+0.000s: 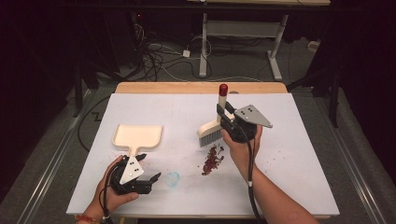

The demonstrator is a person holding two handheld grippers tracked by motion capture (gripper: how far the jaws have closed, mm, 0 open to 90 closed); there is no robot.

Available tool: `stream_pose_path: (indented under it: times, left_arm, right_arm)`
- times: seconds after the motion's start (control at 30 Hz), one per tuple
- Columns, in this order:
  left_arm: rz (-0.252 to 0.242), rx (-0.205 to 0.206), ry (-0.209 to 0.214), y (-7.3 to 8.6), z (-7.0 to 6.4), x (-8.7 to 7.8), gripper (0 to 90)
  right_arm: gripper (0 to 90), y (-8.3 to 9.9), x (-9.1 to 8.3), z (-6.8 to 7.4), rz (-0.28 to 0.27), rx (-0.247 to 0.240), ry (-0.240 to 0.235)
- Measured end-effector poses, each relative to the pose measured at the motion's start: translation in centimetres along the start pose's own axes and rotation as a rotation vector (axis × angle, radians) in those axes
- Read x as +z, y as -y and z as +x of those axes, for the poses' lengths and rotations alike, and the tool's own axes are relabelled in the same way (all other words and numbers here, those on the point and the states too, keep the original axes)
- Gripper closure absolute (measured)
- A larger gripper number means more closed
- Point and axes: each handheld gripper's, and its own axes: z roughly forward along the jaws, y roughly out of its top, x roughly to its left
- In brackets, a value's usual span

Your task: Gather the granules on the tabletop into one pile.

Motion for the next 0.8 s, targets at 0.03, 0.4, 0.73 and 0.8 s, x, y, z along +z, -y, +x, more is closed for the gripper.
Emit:
stream_pose_path:
  times: [0.03, 0.4, 0.73, 0.8]
  left_arm:
    - [-0.001, 0.001, 0.000, 0.0, 0.0, 0.0, 19.8]
    - [-0.004, 0.004, 0.005, 0.1, 0.1, -0.1, 19.8]
    - [-0.002, 0.000, 0.008, -0.1, -0.1, 0.1, 19.8]
    - [-0.001, 0.001, 0.010, -0.2, -0.1, 0.2, 19.8]
  right_arm:
    - [70.3, 0.3, 0.4, 0.1, -0.001, -0.008, 0.017]
    - [70.3, 1.7, 0.8, 0.7, 0.022, -0.020, 0.016]
    - [70.4, 1.7, -2.1, 1.5, 0.057, -0.007, -0.054]
    - [70.3, 1.7, -2.6, 1.9, 0.063, -0.008, -0.062]
